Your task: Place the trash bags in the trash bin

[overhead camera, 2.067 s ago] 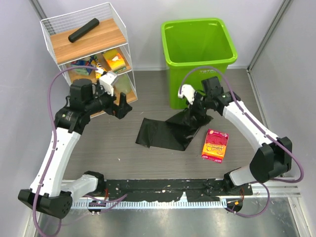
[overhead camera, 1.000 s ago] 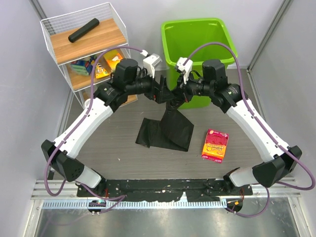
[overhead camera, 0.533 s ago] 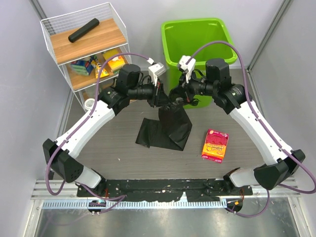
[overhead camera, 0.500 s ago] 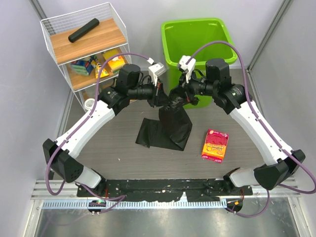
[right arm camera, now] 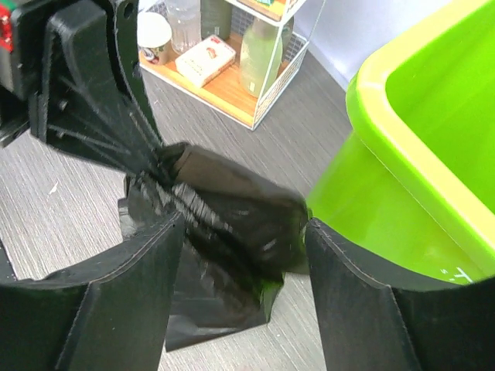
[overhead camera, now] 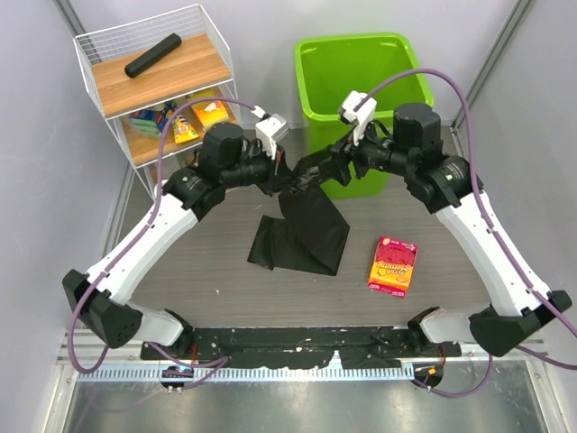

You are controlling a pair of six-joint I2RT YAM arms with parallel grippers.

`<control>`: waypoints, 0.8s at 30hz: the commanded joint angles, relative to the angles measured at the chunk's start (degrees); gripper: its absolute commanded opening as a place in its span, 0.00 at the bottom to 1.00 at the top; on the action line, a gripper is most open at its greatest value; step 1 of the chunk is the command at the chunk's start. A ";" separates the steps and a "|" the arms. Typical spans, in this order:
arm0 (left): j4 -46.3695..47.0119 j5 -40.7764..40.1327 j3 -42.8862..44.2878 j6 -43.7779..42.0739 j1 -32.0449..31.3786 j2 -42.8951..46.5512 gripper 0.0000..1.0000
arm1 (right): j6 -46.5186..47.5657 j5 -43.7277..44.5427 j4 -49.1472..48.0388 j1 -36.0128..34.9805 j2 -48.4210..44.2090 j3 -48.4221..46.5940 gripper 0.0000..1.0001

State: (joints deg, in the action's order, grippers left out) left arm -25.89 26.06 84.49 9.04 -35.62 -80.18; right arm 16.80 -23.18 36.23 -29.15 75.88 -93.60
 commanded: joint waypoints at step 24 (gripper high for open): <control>-2.33 4.09 1.39 -6.14 -0.07 6.70 0.00 | 4.03 0.68 2.80 -0.12 -3.54 6.32 0.23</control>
State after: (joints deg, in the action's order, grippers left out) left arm -28.42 28.75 84.62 3.92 -35.62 -75.90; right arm 20.45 -22.15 41.67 -29.15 72.93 -87.50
